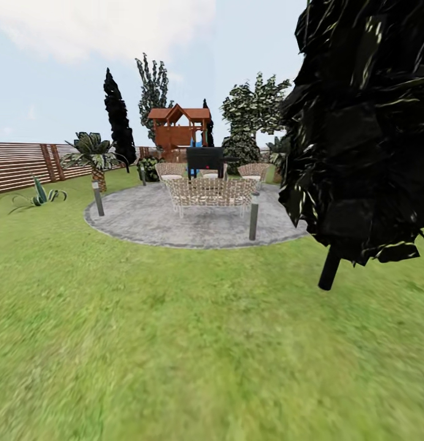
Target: Take the three Easter eggs out of the wicker basket on the lawn in the garden, then place them on the lawn next to a single tree (choose any tree) so that all three eggs are next to the same tree and none are left in the basket.
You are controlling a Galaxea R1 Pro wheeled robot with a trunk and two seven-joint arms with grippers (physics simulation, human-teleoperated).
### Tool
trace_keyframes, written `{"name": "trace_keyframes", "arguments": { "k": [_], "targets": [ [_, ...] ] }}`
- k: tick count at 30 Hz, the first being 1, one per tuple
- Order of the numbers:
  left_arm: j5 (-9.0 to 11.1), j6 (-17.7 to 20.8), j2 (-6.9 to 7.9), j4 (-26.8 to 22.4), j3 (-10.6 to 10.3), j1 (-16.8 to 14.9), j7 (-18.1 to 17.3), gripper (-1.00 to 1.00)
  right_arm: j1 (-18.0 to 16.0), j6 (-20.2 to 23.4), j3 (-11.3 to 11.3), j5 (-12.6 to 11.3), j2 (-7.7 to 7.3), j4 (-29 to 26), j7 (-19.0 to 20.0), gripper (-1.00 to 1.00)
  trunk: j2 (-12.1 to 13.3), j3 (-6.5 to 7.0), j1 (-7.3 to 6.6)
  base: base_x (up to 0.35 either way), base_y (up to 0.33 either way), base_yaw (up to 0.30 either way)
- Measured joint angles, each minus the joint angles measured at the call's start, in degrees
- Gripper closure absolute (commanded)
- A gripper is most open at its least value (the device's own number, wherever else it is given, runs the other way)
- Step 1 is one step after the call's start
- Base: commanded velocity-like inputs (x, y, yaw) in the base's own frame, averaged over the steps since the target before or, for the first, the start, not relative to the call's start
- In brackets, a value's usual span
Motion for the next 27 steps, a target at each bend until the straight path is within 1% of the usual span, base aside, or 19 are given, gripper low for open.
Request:
{"name": "trace_keyframes", "arguments": {
  "k": [4,7,19,27],
  "targets": [
    [0.0,0.0,0.0,0.0,0.0,0.0,0.0,-1.0,0.0,0.0,0.0,0.0,0.0,0.0,0.0,-1.0,0.0,0.0,0.0,0.333,0.088,0.034],
    [0.0,0.0,0.0,0.0,0.0,0.0,0.0,-1.0,0.0,0.0,0.0,0.0,0.01,0.0,0.0,-1.0,0.0,0.0,0.0,0.333,0.09,0.168],
    [0.0,0.0,0.0,0.0,0.0,0.0,0.1,-1.0,0.0,0.0,0.0,0.0,0.02,0.0,0.0,-1.0,0.0,0.0,0.0,0.333,0.09,0.253],
    [0.0,0.0,0.0,0.0,-0.1,0.0,0.1,-1.0,0.0,0.0,0.0,0.0,0.02,0.0,0.0,-1.0,0.0,0.0,0.0,0.333,0.09,0.054]
  ]
}}
